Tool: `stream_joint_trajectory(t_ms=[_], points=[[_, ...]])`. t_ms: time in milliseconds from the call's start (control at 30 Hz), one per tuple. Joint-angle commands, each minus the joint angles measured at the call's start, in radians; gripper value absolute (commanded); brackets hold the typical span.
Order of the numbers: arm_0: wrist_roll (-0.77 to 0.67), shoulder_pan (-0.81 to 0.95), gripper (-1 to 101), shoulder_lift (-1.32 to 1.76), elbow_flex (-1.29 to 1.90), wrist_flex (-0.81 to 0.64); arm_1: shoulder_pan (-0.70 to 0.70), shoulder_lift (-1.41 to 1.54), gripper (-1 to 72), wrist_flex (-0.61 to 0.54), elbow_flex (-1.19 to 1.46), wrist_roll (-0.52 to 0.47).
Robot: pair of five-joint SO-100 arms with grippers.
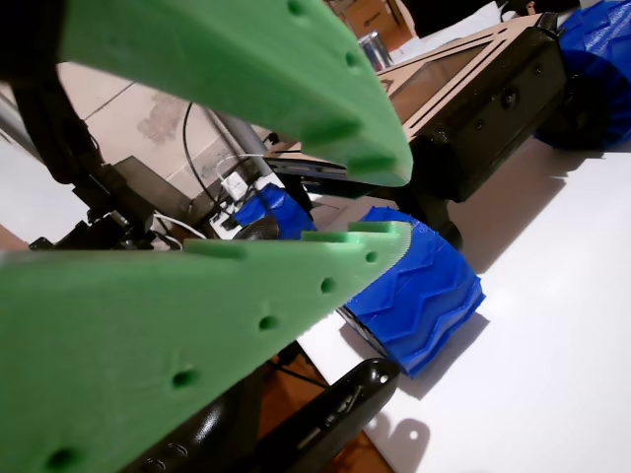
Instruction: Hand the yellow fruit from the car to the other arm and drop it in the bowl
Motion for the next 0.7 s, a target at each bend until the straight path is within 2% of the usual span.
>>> stream_joint_trajectory(t_ms=[0, 233, 433, 667], points=[[-0.003, 0.006, 0, 0.318, -0.032, 0.104, 0.008, 0.005, 0.1, 0.0, -0.052, -0.014], [-0.009, 0.015, 0, 0.557, -0.031, 0.265, 0.0, 0.005, 0.1, -0.014, -0.061, -0.051], [-0.02, 0.143, 0, 0.581, -0.029, 0.299, -0.028, 0.005, 0.1, 0.002, -0.152, -0.109], [-0.19, 0.359, 0, 0.623, 0.011, 0.334, -0.058, -0.038, 0.0, -0.031, -0.225, -0.153]])
